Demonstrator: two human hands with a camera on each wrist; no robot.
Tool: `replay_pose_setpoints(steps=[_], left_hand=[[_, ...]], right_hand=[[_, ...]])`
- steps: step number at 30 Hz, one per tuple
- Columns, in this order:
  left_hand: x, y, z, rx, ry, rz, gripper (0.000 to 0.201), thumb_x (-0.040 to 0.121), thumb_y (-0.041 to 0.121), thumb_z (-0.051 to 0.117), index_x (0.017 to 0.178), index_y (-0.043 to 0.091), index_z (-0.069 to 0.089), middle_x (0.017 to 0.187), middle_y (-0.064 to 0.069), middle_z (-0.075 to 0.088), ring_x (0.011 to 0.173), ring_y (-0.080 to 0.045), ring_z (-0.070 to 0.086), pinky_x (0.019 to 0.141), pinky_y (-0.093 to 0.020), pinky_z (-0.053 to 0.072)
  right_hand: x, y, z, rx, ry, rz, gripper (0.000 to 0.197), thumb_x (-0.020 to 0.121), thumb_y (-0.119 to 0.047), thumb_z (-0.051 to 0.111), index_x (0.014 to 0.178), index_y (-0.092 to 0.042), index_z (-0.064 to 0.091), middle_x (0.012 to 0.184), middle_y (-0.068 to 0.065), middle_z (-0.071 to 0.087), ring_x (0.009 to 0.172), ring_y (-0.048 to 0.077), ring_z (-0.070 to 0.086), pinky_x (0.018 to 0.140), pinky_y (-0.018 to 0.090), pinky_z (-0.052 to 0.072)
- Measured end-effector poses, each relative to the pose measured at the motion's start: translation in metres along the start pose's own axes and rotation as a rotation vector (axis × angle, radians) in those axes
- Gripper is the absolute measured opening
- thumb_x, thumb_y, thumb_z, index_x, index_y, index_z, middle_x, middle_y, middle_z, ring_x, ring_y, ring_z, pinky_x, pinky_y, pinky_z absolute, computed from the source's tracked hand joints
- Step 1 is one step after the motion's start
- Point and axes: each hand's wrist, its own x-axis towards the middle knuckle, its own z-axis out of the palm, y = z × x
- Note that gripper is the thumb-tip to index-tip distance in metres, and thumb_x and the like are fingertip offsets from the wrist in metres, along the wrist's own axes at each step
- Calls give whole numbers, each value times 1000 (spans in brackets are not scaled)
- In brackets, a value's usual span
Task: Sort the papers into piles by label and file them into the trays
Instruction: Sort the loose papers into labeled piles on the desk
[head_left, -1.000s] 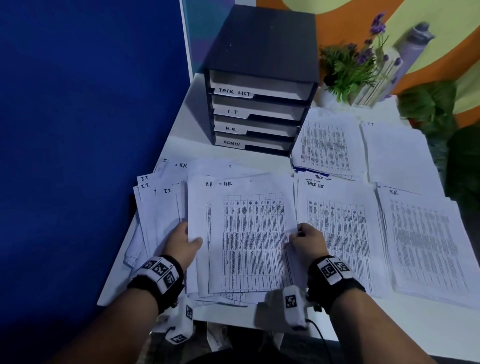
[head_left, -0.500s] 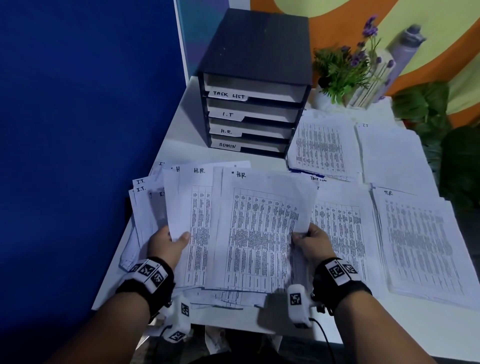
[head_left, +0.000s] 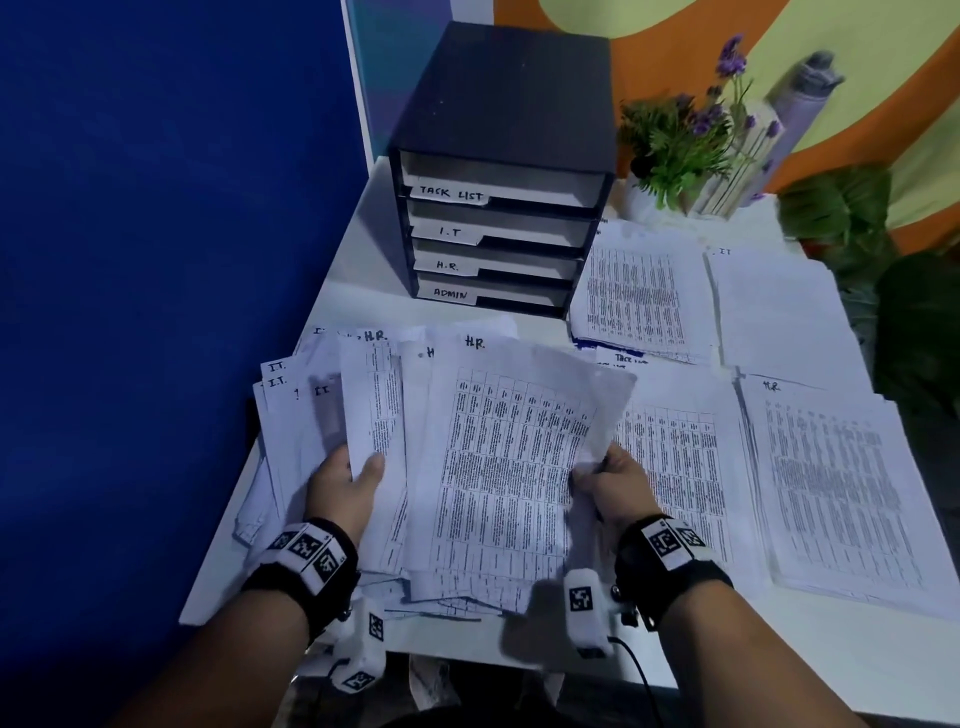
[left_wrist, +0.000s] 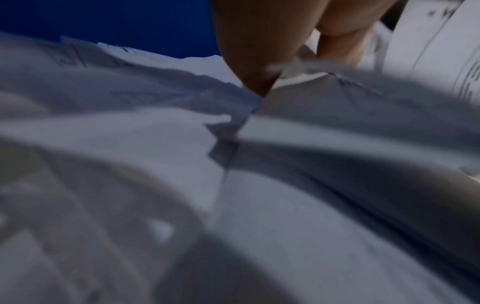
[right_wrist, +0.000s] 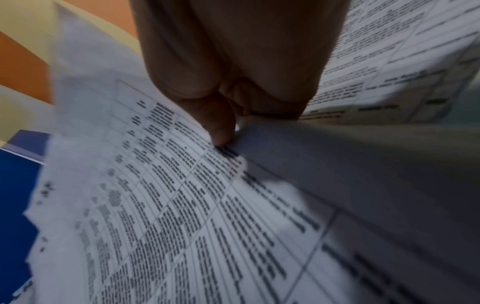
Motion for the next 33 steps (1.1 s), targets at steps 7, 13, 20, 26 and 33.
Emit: replay_pose_setpoints(steps=[7,13,20,26,33], left_hand=[[-2,-2,-6,37,-33,28,63,89,6,64,143,24,37,118,-1,59,105,-22,60,82,-27,46],[-6,5,3,115,-91,40,33,98,26,53,129,16,55,120,-3,63,112,-23,58,94,-29,42],[-14,33,11,169,-257,84,48,91,3,53,130,31,47,105,10,62,91,-11,61,71,-19,43],[-9,71,4,16,-230,180,53,95,3,46,143,24,38,132,9,51,123,-11,46,104,-28,32],[-22,108,6,-306,36,381,29,96,24,57,122,29,46,108,17,61,96,6,59,90,-20,47]], right_hand=[[9,9,-13,-40,101,47,16,86,5,55,85,-9,61,79,20,63,71,36,63,76,64,54],[16,13,-3,-123,65,-18,13,83,-2,58,78,-13,64,70,18,66,68,37,65,68,66,54],[-2,-8,17,-279,-45,-174,15,88,-5,54,102,-6,58,76,12,57,67,24,55,69,55,55],[-20,-45,10,-90,-158,-303,51,89,-6,62,132,-25,41,113,1,60,105,26,61,94,48,52],[-62,-84,22,118,-138,-771,52,87,8,60,120,-28,43,111,-13,57,92,-13,58,82,10,48]])
